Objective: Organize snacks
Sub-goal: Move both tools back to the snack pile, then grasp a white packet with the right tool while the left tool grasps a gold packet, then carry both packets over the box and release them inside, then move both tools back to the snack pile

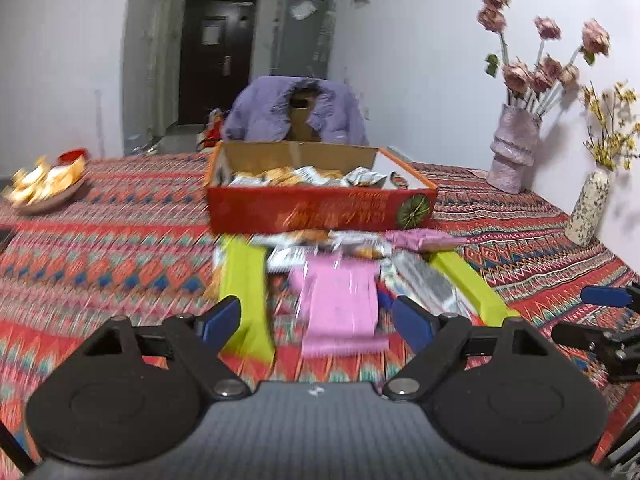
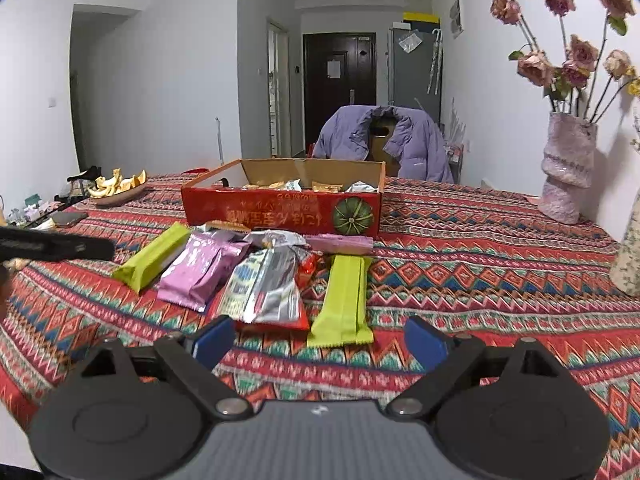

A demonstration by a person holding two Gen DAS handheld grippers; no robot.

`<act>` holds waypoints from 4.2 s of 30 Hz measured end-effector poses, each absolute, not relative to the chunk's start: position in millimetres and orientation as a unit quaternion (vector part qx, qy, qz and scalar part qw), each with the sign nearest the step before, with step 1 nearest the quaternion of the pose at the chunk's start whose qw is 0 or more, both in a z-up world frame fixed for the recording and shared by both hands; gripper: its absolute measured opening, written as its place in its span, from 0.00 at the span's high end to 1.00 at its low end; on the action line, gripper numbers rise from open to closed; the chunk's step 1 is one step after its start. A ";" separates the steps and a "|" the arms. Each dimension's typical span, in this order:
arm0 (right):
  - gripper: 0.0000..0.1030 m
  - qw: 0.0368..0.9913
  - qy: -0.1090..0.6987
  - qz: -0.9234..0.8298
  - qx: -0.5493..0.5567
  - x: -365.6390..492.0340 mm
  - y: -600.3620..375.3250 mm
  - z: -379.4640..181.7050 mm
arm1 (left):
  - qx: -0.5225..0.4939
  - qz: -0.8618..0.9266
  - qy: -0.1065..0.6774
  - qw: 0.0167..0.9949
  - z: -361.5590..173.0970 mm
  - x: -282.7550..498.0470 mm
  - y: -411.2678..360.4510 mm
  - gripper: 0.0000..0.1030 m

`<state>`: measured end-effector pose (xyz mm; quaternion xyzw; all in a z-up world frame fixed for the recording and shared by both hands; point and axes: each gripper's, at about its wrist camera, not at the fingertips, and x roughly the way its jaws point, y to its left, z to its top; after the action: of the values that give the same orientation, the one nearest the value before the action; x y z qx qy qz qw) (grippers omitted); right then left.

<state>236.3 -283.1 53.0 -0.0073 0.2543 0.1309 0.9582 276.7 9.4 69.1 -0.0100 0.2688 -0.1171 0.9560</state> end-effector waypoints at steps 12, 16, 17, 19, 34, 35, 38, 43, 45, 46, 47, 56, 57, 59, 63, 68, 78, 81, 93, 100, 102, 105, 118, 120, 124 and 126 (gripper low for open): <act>0.25 0.934 0.280 0.210 -0.074 364.7 -249.7 69.0 | 0.083 -0.171 0.335 0.923 32.9 446.9 -21.5 0.38; 0.31 0.916 0.297 0.249 -0.106 413.5 -223.1 62.2 | 0.092 -0.182 0.358 0.911 16.3 469.9 -22.1 0.50; 0.31 0.910 0.301 0.260 -0.115 424.6 -215.7 59.1 | 0.089 -0.184 0.358 0.911 15.7 471.8 -19.9 0.58; 0.34 0.897 0.318 0.280 -0.128 449.7 -200.7 50.2 | 0.085 -0.185 0.351 0.914 17.5 472.9 -14.5 0.74; 0.62 0.872 0.349 0.315 -0.132 490.0 -181.1 28.2 | 0.019 -0.129 0.264 0.956 85.8 427.5 33.6 0.88; 0.62 0.878 0.340 0.313 -0.127 484.0 -183.5 34.9 | 0.014 -0.125 0.256 0.958 91.3 418.3 36.1 0.88; 0.62 0.900 0.299 0.303 -0.096 451.5 -196.7 60.9 | -0.006 -0.118 0.235 0.965 107.3 385.5 43.8 0.88; 0.62 0.921 0.257 0.287 -0.060 382.3 -212.2 87.2 | -0.037 -0.111 0.222 0.968 119.5 320.3 47.4 0.88; 0.62 0.926 0.249 0.280 -0.049 353.1 -217.6 90.8 | -0.043 -0.113 0.218 0.968 121.0 297.3 47.7 0.88; 0.62 0.927 0.248 0.276 -0.047 342.0 -218.1 91.4 | -0.046 -0.114 0.217 0.968 121.2 286.6 47.4 0.88; 0.62 0.930 0.247 0.268 -0.044 328.6 -220.5 91.1 | -0.048 -0.115 0.218 0.968 121.3 277.8 47.0 0.88; 0.62 0.937 0.257 0.232 -0.037 257.1 -239.6 82.9 | -0.051 -0.126 0.224 0.965 115.1 232.6 34.5 0.88; 0.62 0.938 0.256 0.231 -0.034 253.4 -242.9 83.5 | -0.051 -0.128 0.223 0.965 115.2 230.0 33.4 0.88; 0.62 0.940 0.252 0.229 -0.030 247.7 -246.0 84.2 | -0.052 -0.130 0.220 0.965 115.3 226.1 32.7 0.88; 0.62 0.942 0.245 0.227 -0.027 244.0 -249.2 85.5 | -0.053 -0.134 0.219 0.965 117.5 227.1 30.4 0.88; 0.62 0.944 0.236 0.229 -0.025 261.5 -252.6 90.4 | -0.036 -0.141 0.211 0.967 126.0 253.0 20.5 0.88; 0.62 0.950 0.219 0.215 -0.052 376.0 -265.5 119.4 | 0.015 -0.156 0.191 0.969 152.7 392.2 -12.3 0.88; 0.62 0.946 0.233 0.218 -0.064 431.1 -265.6 118.3 | 0.027 -0.152 0.207 0.966 148.0 450.2 -24.2 0.88; 0.61 0.916 0.311 0.208 -0.145 611.6 -231.4 68.3 | 0.006 -0.133 0.303 0.944 94.4 647.1 -51.8 0.88; 0.61 0.904 0.348 0.196 -0.154 661.9 -220.5 39.0 | -0.037 -0.142 0.349 0.926 68.3 685.7 -48.4 0.61; 0.57 0.906 0.342 0.199 -0.150 663.9 -222.3 40.8 | -0.031 -0.150 0.340 0.928 71.4 680.7 -47.7 0.59; 0.44 0.912 0.333 0.196 -0.139 658.3 -226.9 48.3 | -0.019 -0.159 0.334 0.929 78.6 669.4 -46.2 0.57; 0.32 0.931 0.282 0.184 -0.140 564.9 -246.8 128.0 | -0.001 -0.136 0.283 0.949 156.0 535.6 9.5 0.48; 0.29 0.937 0.269 0.177 -0.135 544.7 -252.8 143.1 | -0.007 -0.127 0.268 0.955 168.0 502.7 22.6 0.43; 0.26 0.943 0.248 0.180 -0.127 489.0 -262.3 164.0 | -0.017 -0.115 0.251 0.961 181.5 437.4 41.2 0.40; 0.24 0.946 0.238 0.183 -0.124 461.3 -265.5 170.0 | -0.018 -0.112 0.241 0.964 182.2 401.8 47.9 0.36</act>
<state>461.3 -265.5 170.0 -0.1242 0.2379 0.1826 0.9459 401.8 47.9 182.2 -0.0180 0.2406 -0.1117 0.9640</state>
